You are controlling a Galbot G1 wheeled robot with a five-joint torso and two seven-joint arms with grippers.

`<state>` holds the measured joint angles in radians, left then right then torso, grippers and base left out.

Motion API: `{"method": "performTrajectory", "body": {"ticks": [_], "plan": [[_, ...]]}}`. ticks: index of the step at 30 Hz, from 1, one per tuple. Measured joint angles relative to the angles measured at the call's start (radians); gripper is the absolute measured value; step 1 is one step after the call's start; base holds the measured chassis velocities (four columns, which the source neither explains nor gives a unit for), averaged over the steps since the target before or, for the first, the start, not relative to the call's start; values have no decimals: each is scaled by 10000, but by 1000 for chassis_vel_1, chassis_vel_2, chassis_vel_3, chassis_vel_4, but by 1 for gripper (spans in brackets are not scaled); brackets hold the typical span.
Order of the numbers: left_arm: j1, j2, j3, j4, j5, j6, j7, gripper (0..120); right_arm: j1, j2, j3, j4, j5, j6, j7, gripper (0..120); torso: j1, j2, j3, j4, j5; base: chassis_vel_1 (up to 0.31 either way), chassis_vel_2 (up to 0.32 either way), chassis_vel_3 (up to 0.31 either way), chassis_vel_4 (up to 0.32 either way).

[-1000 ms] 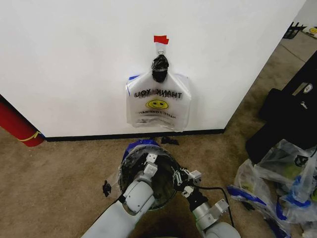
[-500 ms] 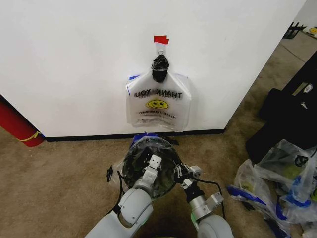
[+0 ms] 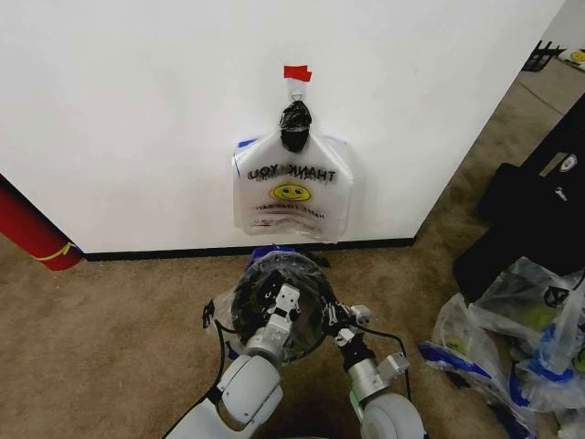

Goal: Pick up the garbage bag from the wall and place it over the trash bin.

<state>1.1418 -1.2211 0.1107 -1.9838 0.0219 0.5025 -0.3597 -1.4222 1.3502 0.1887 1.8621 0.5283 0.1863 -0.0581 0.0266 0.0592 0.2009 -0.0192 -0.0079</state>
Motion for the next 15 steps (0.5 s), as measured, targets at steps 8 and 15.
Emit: {"method": "performTrajectory", "body": {"ticks": [8, 15], "plan": [[-246, -87, -22, 243, 33, 36, 15, 0, -79, -34, -158, 92, -12, 24, -50, 0, 0, 0, 0, 0, -1, 0, 0, 0, 0], [-757, -272, -35, 1159, 439, -106, 19, 0, -373, -195, -380, 770, -137, 18, -160, 0, 0, 0, 0, 0, -1, 0, 0, 0, 0]]}}
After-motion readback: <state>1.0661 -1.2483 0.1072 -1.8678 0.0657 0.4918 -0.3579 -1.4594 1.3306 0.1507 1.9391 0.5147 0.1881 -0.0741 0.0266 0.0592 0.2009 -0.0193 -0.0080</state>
